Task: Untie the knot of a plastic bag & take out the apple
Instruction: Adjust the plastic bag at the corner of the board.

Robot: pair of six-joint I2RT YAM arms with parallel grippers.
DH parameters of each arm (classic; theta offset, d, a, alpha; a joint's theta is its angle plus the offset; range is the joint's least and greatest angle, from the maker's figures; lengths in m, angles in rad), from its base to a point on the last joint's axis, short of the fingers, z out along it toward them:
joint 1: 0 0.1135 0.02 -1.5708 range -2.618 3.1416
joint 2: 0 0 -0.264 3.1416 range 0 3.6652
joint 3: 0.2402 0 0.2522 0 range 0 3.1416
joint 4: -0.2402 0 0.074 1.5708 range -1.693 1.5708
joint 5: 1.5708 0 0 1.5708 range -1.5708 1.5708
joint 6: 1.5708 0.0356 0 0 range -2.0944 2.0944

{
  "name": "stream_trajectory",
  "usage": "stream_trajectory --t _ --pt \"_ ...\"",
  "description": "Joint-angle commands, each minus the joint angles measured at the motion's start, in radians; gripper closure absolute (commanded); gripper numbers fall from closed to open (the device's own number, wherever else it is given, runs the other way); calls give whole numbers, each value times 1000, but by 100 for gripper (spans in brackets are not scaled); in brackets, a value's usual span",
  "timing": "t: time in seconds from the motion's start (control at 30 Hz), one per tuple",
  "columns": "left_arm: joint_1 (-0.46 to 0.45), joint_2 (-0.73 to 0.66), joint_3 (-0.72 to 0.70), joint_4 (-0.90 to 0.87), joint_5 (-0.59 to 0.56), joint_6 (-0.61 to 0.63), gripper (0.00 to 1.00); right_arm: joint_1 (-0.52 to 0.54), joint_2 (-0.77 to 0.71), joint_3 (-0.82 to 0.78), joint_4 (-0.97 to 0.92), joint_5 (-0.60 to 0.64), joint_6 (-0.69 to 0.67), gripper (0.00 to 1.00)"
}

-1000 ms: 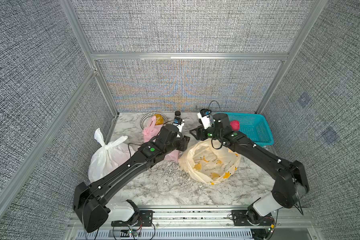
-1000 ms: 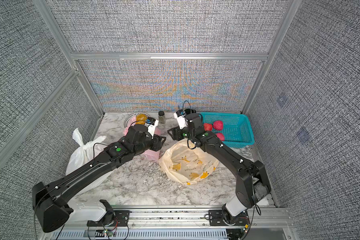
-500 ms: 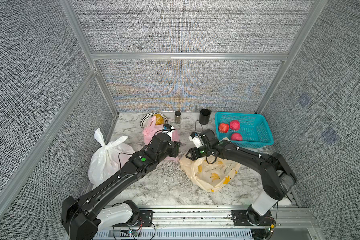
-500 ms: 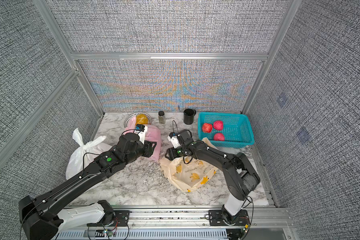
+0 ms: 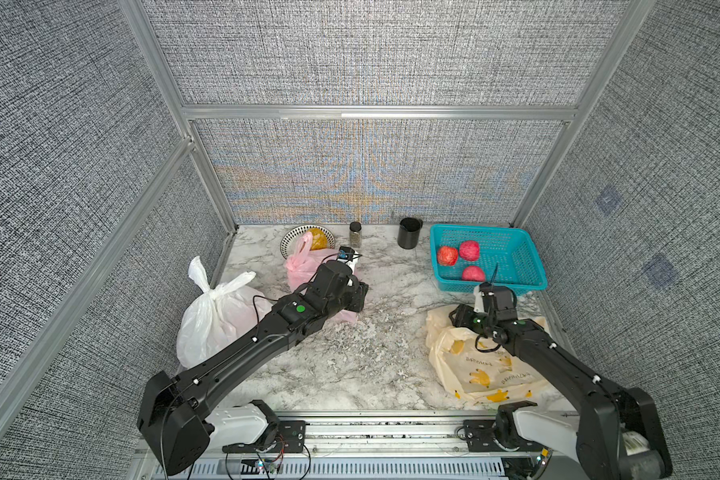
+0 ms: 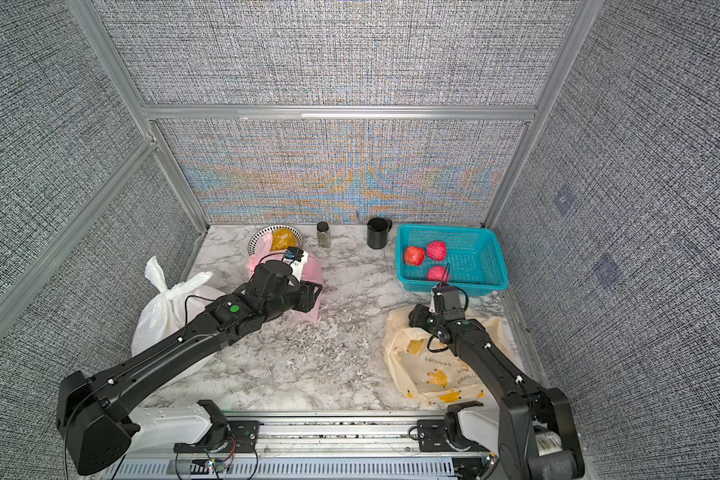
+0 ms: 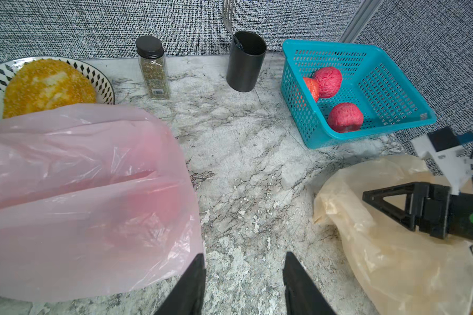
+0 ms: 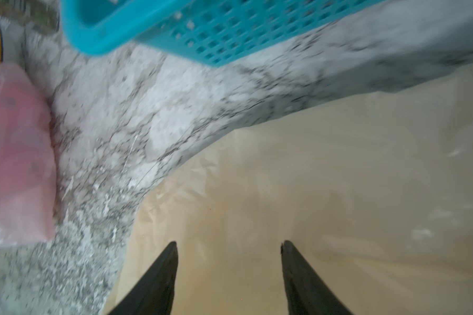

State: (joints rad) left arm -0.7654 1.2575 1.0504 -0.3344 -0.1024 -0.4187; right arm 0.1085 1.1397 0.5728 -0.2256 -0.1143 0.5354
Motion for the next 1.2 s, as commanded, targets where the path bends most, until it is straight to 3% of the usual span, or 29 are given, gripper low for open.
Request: stream_trajectory --t 0.0,0.2,0.3,0.47,0.63,0.8,0.97,1.17 --pt "0 14 -2 52 7 11 52 -111 -21 -13 96 74 0 39" --pt "0 41 17 46 12 23 52 -338 -20 40 134 70 -75 39" --pt "0 47 19 47 10 28 52 -355 -42 104 117 10 -131 38" --pt "0 63 25 58 27 28 51 -273 -119 196 10 6 -179 32" --pt "0 77 35 69 43 27 50 -183 -239 191 39 31 -191 29" --pt "1 88 51 62 58 35 49 -66 -194 264 45 -33 -231 30" --pt "0 88 48 57 56 31 48 -9 -95 272 -10 -119 -180 38" --pt "0 94 42 54 54 27 48 -62 -236 26 -35 22 21 57"
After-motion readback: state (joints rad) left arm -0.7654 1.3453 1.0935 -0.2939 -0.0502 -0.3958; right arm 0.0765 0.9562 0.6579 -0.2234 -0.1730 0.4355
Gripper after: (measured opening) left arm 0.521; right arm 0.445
